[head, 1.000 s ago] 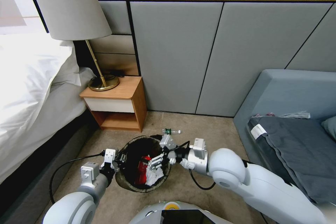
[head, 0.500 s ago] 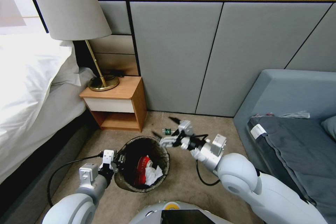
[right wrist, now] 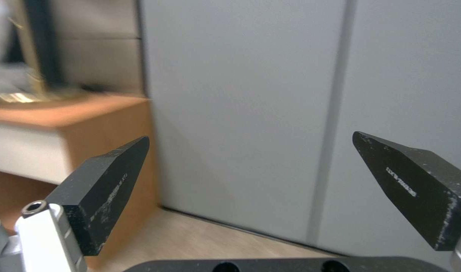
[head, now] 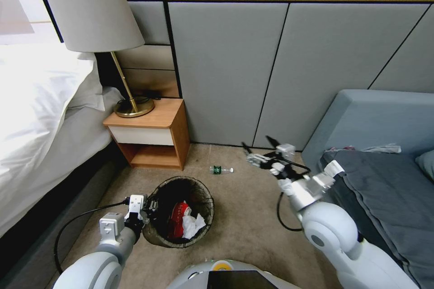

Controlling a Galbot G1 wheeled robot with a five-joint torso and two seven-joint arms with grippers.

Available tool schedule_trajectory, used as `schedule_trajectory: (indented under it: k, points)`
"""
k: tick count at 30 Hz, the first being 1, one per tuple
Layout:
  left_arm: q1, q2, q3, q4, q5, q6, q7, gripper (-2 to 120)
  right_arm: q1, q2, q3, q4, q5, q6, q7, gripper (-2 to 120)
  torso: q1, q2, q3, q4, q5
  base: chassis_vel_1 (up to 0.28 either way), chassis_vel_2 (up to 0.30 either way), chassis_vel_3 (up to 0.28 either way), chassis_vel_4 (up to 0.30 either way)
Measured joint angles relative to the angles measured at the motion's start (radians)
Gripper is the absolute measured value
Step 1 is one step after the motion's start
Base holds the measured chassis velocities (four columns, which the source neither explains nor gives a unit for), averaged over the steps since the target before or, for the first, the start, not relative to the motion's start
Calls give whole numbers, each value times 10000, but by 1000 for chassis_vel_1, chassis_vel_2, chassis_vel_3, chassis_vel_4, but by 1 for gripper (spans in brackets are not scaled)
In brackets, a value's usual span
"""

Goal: Pick up the trash bin, then pick up the garbage from the floor and place it into the trash bin.

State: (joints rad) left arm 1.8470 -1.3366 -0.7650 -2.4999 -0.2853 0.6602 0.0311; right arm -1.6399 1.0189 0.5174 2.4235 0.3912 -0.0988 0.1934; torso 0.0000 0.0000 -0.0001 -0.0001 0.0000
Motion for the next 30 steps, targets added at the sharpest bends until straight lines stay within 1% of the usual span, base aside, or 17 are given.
schedule_trajectory:
  k: [1, 2, 4, 5, 6, 8, 9, 11, 13, 14, 19, 22, 25, 30]
  points:
    - [0, 0, 0, 0, 0, 0, 0, 6, 0, 0, 0, 0, 0, 0, 0, 100, 0, 0, 0, 0, 0, 0, 0, 0, 0]
    - [7, -56, 20, 0, 156, -39, 23, 6, -341, 300, 31, -44, -436, 227, -25, 100, 0, 0, 0, 0, -1, 0, 0, 0, 0]
    - [66, -169, 51, 0, 369, -95, 68, 6, -952, 1390, 36, -271, -1608, 775, -111, 100, 0, 0, 0, 0, 1, 0, 0, 0, 0]
    - [66, -169, 51, 0, 369, -95, 68, 6, -952, 1390, 36, -271, -1608, 775, -111, 100, 0, 0, 0, 0, 1, 0, 0, 0, 0]
    - [86, -184, 55, 0, 402, -104, 75, 6, -1153, 1842, 35, -397, -2013, 1018, -193, 100, 0, 0, 0, -1, 2, 0, 0, 0, 0]
    - [105, -188, 55, 0, 445, -115, 78, 6, -1448, 2451, 63, -570, -2585, 1370, -399, 100, 0, 0, 0, -1, -1, 0, 0, 0, 0]
    - [105, -188, 55, 0, 445, -115, 78, 6, -1448, 2451, 63, -570, -2585, 1370, -399, 100, 0, 0, 0, -1, -1, 0, 0, 0, 0]
    - [186, -246, 75, -1, 564, -143, 79, 6, -1982, 3062, 328, -634, -3073, 1785, -897, 100, 0, 0, 0, 2, -2, 0, 0, 0, 0]
    - [215, -283, 87, 0, 603, -159, 78, 6, -2083, 3133, 379, -619, -3126, 1855, -964, 100, 0, 0, 0, 2, 0, 0, 0, 0, 0]
    - [249, -395, 134, 0, 666, -175, 78, 6, -2437, 3317, 554, -490, -3277, 2109, -1110, 100, -1, 0, 0, 3, -1, 0, 0, 0, 0]
    - [104, -400, 191, 0, 825, -191, 82, 6, -2852, 3404, 727, -335, -3362, 2307, -1165, 100, 0, 0, 0, -2, 0, 0, 0, 0, 0]
    - [79, -411, 207, -1, 984, -221, 107, 6, -3026, 3346, 666, -243, -3416, 2394, -1098, 100, -1, 0, 0, 1, 0, 0, 0, 0, 0]
    - [40, -447, 169, 0, 1319, -288, 151, 6, -3099, 3227, 428, -161, -3497, 2406, -766, 100, 0, 0, 0, 2, 0, 0, 0, 0, 0]
    - [38, -502, 107, 0, 1710, -415, 256, 6, -3054, 3330, 311, -128, -3560, 2381, -602, 100, -1, 0, 1, 2, 0, 0, 0, 0, 0]
